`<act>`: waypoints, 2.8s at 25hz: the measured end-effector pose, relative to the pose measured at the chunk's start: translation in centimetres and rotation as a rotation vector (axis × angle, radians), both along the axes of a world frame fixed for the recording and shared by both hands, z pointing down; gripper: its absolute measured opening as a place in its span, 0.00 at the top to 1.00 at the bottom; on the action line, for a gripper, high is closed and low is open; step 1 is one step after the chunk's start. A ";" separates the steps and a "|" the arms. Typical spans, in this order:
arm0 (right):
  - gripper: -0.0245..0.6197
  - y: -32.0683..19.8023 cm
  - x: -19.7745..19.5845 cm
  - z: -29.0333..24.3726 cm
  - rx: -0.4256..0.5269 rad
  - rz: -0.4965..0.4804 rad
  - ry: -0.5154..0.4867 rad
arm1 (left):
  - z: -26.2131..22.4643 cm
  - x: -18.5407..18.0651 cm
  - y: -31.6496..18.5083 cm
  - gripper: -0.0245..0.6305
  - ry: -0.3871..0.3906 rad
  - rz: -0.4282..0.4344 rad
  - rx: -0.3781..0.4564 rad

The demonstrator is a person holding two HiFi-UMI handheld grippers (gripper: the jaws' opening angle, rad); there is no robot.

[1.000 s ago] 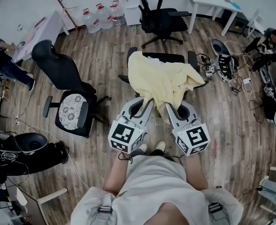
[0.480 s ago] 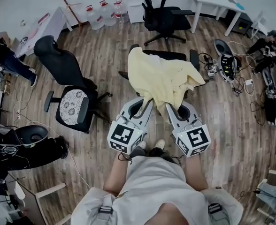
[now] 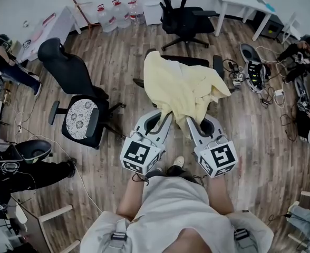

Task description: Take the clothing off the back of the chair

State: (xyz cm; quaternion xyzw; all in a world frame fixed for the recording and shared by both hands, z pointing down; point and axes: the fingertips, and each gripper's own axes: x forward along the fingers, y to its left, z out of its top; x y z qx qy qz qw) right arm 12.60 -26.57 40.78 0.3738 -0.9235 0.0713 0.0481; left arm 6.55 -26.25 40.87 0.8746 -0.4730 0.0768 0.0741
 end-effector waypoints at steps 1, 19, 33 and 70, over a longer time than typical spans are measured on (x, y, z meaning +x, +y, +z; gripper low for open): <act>0.88 0.1 0.0 -0.1 0.001 0.001 0.001 | 0.0 0.0 0.1 0.87 0.001 0.002 0.002; 0.88 2.0 -1.4 -1.3 0.028 0.055 0.012 | -1.3 -1.0 1.6 0.87 0.016 0.077 0.031; 0.88 3.6 -2.0 -2.1 0.063 0.073 0.020 | -1.9 -1.5 3.0 0.87 0.031 0.109 0.052; 0.88 8.7 -3.4 -4.1 0.104 0.139 0.024 | -3.8 -2.9 7.5 0.87 0.072 0.184 0.091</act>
